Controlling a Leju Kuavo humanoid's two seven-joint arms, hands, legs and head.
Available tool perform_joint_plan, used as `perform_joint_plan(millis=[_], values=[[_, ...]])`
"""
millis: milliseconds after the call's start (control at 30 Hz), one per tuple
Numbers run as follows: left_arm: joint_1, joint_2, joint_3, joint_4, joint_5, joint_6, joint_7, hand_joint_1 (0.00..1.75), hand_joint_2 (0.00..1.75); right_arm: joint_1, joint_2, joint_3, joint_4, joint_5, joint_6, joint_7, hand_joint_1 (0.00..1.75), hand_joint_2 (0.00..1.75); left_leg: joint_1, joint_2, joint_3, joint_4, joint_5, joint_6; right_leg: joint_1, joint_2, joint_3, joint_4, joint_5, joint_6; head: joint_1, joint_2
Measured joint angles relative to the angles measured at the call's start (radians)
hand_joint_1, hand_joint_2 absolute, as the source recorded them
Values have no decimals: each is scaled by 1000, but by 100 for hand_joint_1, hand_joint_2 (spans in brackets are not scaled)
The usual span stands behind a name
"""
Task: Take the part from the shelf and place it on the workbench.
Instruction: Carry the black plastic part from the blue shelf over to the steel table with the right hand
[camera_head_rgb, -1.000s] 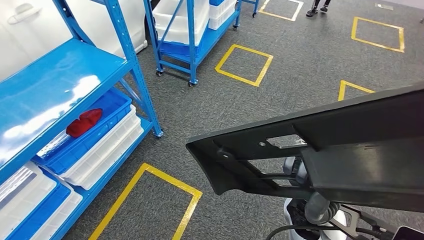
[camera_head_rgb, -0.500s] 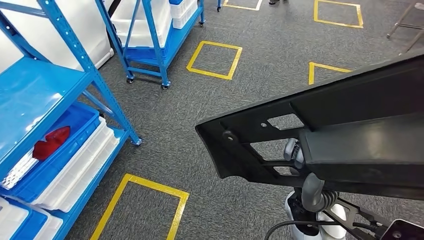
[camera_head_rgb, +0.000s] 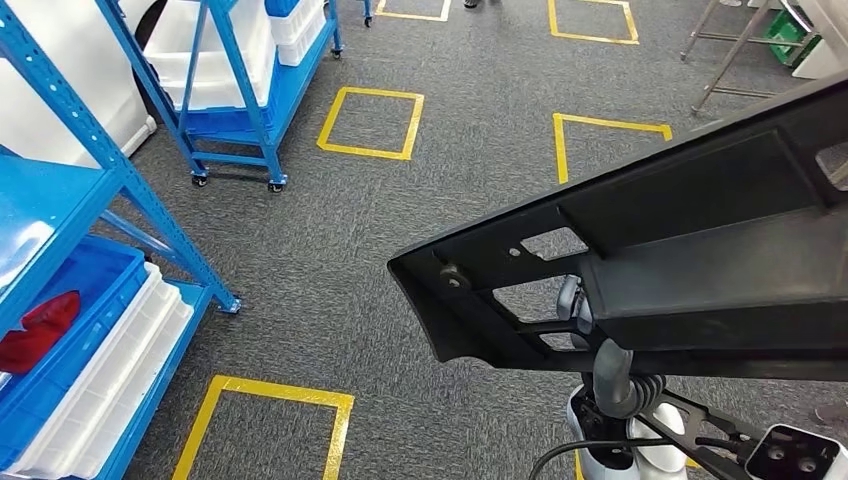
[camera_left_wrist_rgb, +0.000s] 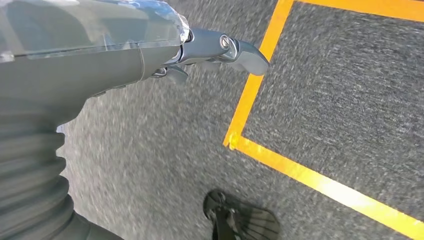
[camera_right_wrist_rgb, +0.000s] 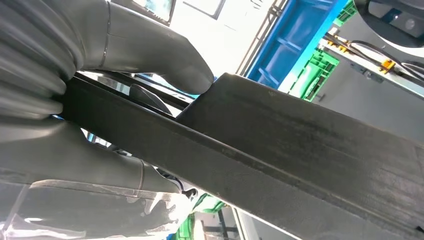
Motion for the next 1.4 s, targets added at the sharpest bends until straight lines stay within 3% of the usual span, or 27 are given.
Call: perform_joint_plan(millis=[67, 100, 133, 167, 233, 300, 367, 400, 467, 533, 567, 600, 633, 667, 700, 767, 833, 867, 900, 967, 1033, 1100, 1133, 1200, 1267, 1333, 1400], values=[[4, 0, 0, 0, 0, -1, -1, 0, 175, 3, -3, 0, 7, -5, 0, 0, 175, 175, -4, 26, -1, 0, -2, 3, -4, -20, -64, 127, -49, 5, 0, 0], [5, 0, 1, 0, 0, -3, -1, 0, 175, 5, -5, 0, 11, -8, 0, 0, 175, 175, -5, 39, -1, 0, -3, 3, -6, -23, -75, 150, -48, 7, 0, 0], [4, 0, 1, 0, 0, -5, -2, 0, 175, 8, -7, 0, 14, -12, 2, 0, 175, 175, -6, 51, 0, 0, -4, 2, -8, -27, -65, 130, -29, 7, 0, 0], [3, -1, 1, 0, 0, -7, -4, 0, 175, 10, -8, 0, 17, -16, 4, 0, 175, 175, -7, 62, 2, 1, -6, 1, -8, -36, -33, 70, 3, 5, 0, 0], [2, -3, 1, 0, 0, -11, -9, 0, 175, 12, -10, 0, 21, -24, 9, 0, 175, 175, -9, 81, 8, 1, -11, -6, -2, -77, 47, -79, 58, -4, 0, 0], [2, -5, 1, 0, -1, -17, -13, 0, 175, 13, -10, 0, 24, -32, 17, 0, 175, 175, -13, 98, 12, 2, -16, -16, 8, -98, 81, -147, 72, -15, 0, 0], [0, -6, 1, 0, -2, -22, -19, 0, 175, 16, -10, -1, 25, -39, 31, 0, 175, 175, -13, 116, 17, 0, -20, -27, 10, -76, 80, -153, 73, -25, 0, 0], [-1, -7, 1, 0, -2, -23, -21, 0, 175, 18, -10, -2, 26, -41, 37, 0, 175, 175, -11, 111, 19, 4, -26, -33, 8, -64, 83, -159, 76, -30, 0, 0], [-3, -9, 1, 0, -3, -24, -23, 0, 175, 20, -7, -4, 25, -42, 49, 0, 175, 175, -7, 67, -1, 61, -66, -41, 2, -44, 91, -170, 82, -43, 0, 0], [1, -9, 1, 0, -5, -25, -22, 0, 175, 22, -2, -5, 25, -42, 58, 0, 175, 175, -4, 18, -62, 194, -131, -46, 1, -22, 93, -171, 83, -48, 0, 0], [3, -8, 1, 0, -5, -25, -21, 0, 175, 24, 2, -6, 24, -41, 61, 0, 175, 175, -4, 9, -95, 258, -153, -48, 1, -8, 93, -171, 83, -49, 0, 0], [5, -8, 1, 0, -5, -25, -20, 0, 175, 28, 5, -6, 22, -37, 62, 0, 175, 175, -4, 6, -116, 294, -156, -49, 1, 6, 93, -170, 83, -49, 0, 0], [6, -8, 1, 0, -5, -25, -20, 0, 175, 30, 8, -6, 19, -31, 61, 0, 175, 175, -3, 5, -120, 291, -138, -49, 1, 20, 94, -168, 82, -49, 0, 0], [7, -8, 1, 0, -5, -25, -20, 0, 175, 31, 11, -5, 13, -22, 56, 0, 175, 175, -2, 1, -104, 247, -103, -49, 1, 34, 96, -167, 81, -47, 0, 0], [6, -8, 1, 0, -6, -26, -21, 0, 175, 31, 14, -2, 8, -12, 46, 0, 175, 175, 0, -11, -75, 176, -61, -48, 0, 47, 97, -165, 80, -45, 0, 0], [5, -7, 1, 0, -10, -29, -23, 0, 175, 25, 17, 17, -2, 9, 9, 0, 175, 175, 4, -53, -23, 50, -10, -45, 1, 71, 94, -156, 77, -37, 0, 0], [3, -6, 1, 0, -12, -33, -25, 0, 175, 14, 17, 49, -7, 26, -42, 0, 175, 175, 3, -69, -9, 12, -4, -37, 0, 92, 85, -152, 78, -24, 0, 0], [1, -5, 1, 0, -14, -35, -26, 0, 175, 8, 17, 65, -8, 30, -67, 0, 175, 175, 2, -59, -9, 11, -2, -31, -2, 102, 81, -153, 81, -17, 0, 0], [-2, -5, 1, 0, -16, -37, -26, 0, 175, 3, 16, 79, -10, 32, -90, 0, 175, 175, 2, -48, -8, 8, 1, -23, -3, 97, 77, -149, 79, -11, 0, 0], [-6, -5, 1, 0, -20, -39, -26, 0, 175, -10, 12, 100, -14, 30, -127, 0, 175, 175, 2, -25, -6, 0, 7, -10, -1, 47, 54, -101, 48, -4, 0, 0], [-3, -5, 1, 0, -21, -40, -24, 0, 175, -21, 7, 117, -15, 27, -150, 0, 175, 175, -1, 1, -6, -2, 7, -2, -1, -8, -5, 23, -17, 1, 0, 0], [0, -4, 2, 0, -20, -38, -20, 0, 175, -22, 0, 129, -16, 23, -161, 0, 175, 175, -5, 28, -7, -2, 5, 0, -5, -21, -57, 129, -54, 5, 0, 0], [0, -4, 2, 0, -19, -37, -19, 0, 175, -22, -3, 133, -16, 21, -164, 0, 175, 175, -6, 41, -7, -1, 4, -1, -7, -24, -58, 133, -45, 6, 0, 0], [-2, -4, 2, 0, -16, -35, -17, 0, 175, -24, -8, 142, -16, 15, -168, 0, 175, 175, -7, 63, -4, -1, 1, -3, -7, -39, 2, 24, 14, 2, 0, 0], [-4, -5, 2, 0, -14, -34, -16, 0, 175, -29, -11, 149, -15, 12, -172, 0, 175, 175, -10, 80, 2, -1, -4, -10, 1, -76, 75, -111, 57, -8, 0, 0], [-6, -5, 4, 0, -13, -32, -15, 0, 175, -37, -13, 155, -13, 9, -174, 0, 175, 175, -11, 96, 5, -1, -7, -20, 10, -91, 96, -157, 62, -17, 0, 0], [-9, -6, 5, 0, -13, -31, -12, 0, 175, -43, -14, 159, -11, 6, -176, 0, 175, 175, -10, 108, 9, -1, -11, -31, 9, -69, 96, -163, 67, -26, 0, 0]])
